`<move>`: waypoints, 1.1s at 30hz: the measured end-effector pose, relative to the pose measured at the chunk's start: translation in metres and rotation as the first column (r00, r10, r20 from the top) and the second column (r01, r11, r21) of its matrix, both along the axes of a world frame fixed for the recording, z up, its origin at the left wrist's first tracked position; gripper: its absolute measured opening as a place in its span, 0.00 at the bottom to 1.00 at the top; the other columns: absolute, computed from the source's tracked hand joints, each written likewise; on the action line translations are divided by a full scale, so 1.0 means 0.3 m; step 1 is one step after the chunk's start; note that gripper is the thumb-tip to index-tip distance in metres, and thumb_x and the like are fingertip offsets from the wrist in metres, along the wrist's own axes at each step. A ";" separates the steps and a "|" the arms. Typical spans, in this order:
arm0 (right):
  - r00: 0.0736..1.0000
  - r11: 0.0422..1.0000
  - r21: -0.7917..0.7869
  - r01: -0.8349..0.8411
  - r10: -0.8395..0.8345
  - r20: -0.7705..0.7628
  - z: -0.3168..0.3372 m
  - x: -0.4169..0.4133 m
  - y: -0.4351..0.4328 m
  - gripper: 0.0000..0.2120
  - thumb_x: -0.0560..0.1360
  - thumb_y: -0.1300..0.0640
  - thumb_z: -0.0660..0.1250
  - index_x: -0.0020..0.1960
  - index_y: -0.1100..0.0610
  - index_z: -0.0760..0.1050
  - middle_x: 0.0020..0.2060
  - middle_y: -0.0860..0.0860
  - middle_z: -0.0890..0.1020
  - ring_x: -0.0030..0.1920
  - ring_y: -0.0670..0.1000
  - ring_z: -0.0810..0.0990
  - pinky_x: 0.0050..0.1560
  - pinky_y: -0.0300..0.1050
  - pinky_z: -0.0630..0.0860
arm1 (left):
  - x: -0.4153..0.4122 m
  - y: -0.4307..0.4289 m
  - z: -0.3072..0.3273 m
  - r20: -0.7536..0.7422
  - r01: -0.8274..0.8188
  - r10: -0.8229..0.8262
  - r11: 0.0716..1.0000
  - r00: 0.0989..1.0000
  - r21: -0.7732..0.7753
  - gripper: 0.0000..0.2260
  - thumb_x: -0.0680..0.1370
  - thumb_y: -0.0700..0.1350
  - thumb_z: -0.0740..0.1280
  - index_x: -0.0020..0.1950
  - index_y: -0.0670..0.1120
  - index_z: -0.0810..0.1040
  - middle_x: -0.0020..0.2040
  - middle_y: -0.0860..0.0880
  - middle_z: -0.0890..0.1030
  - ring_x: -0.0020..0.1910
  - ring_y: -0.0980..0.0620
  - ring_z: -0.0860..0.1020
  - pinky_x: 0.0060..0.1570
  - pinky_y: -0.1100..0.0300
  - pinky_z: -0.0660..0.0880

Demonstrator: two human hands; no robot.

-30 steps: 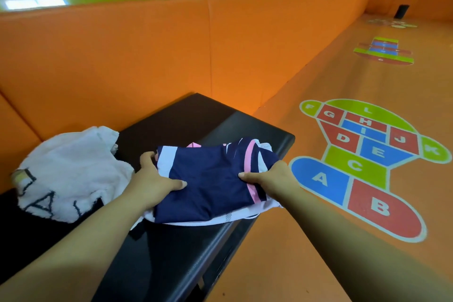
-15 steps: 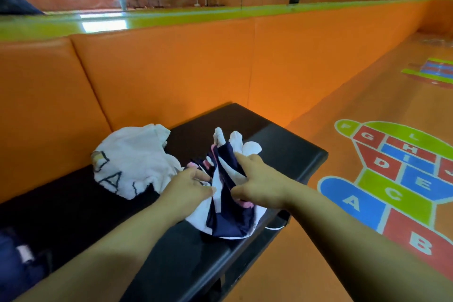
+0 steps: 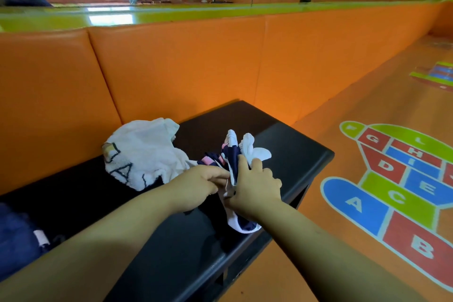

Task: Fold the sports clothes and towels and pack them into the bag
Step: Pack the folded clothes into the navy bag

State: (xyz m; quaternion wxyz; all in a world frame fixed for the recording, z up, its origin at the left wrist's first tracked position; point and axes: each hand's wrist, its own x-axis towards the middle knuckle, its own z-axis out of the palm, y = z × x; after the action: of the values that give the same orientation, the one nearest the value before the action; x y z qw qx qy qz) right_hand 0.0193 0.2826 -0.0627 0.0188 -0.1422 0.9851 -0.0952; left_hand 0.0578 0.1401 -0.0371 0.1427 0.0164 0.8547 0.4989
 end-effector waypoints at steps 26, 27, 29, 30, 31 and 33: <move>0.875 0.894 -0.082 -0.441 0.409 -0.258 0.292 0.431 -0.017 0.25 0.64 0.43 0.66 0.61 0.40 0.73 0.49 0.44 0.78 0.49 0.51 0.76 0.38 0.44 0.70 | 0.929 -0.464 0.188 -0.415 -0.310 -0.043 0.597 0.909 -0.740 0.07 0.79 0.54 0.61 0.54 0.60 0.76 0.50 0.66 0.75 0.49 0.66 0.73 0.43 0.72 0.67; 0.857 0.877 -0.110 -0.468 0.420 -0.299 0.309 0.460 -0.041 0.26 0.62 0.42 0.65 0.60 0.40 0.73 0.49 0.43 0.79 0.49 0.52 0.77 0.36 0.44 0.68 | 0.980 -0.487 0.192 -0.429 -0.333 -0.031 0.582 0.903 -0.742 0.08 0.78 0.54 0.61 0.54 0.60 0.77 0.50 0.65 0.76 0.50 0.64 0.74 0.42 0.73 0.66; 0.821 0.834 -0.174 -0.524 0.440 -0.364 0.339 0.522 -0.098 0.26 0.60 0.43 0.63 0.58 0.41 0.76 0.45 0.43 0.78 0.46 0.53 0.77 0.34 0.44 0.65 | 1.084 -0.538 0.189 -0.438 -0.383 0.033 0.549 0.898 -0.743 0.08 0.77 0.54 0.62 0.54 0.59 0.78 0.52 0.63 0.77 0.51 0.61 0.76 0.44 0.71 0.68; 0.805 0.812 -0.197 -0.549 0.450 -0.387 0.351 0.551 -0.128 0.24 0.59 0.43 0.64 0.55 0.43 0.77 0.42 0.43 0.76 0.43 0.53 0.76 0.33 0.44 0.65 | 1.137 -0.566 0.181 -0.427 -0.394 0.066 0.530 0.902 -0.751 0.09 0.77 0.54 0.62 0.54 0.59 0.78 0.52 0.63 0.77 0.51 0.60 0.77 0.45 0.67 0.71; 0.787 0.789 -0.215 -0.575 0.461 -0.410 0.359 0.581 -0.159 0.22 0.59 0.43 0.65 0.52 0.44 0.77 0.40 0.42 0.74 0.41 0.53 0.76 0.32 0.44 0.65 | 1.190 -0.593 0.172 -0.416 -0.402 0.092 0.508 0.905 -0.762 0.10 0.77 0.56 0.61 0.55 0.59 0.78 0.53 0.63 0.77 0.52 0.60 0.77 0.45 0.65 0.72; 0.751 0.738 -0.251 -0.626 0.485 -0.448 0.365 0.635 -0.224 0.19 0.59 0.43 0.65 0.50 0.45 0.76 0.37 0.42 0.72 0.38 0.50 0.73 0.31 0.43 0.64 | 1.292 -0.643 0.150 -0.377 -0.406 0.157 0.454 0.913 -0.793 0.18 0.74 0.61 0.53 0.55 0.59 0.78 0.53 0.63 0.78 0.52 0.58 0.78 0.43 0.61 0.73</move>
State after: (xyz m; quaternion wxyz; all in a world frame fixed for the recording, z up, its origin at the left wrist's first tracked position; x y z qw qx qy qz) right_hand 0.2097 0.2153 0.0469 -0.1588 -0.4500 0.8426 -0.2498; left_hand 0.4453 -0.0527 0.0078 -0.0621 -0.1367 0.9885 0.0193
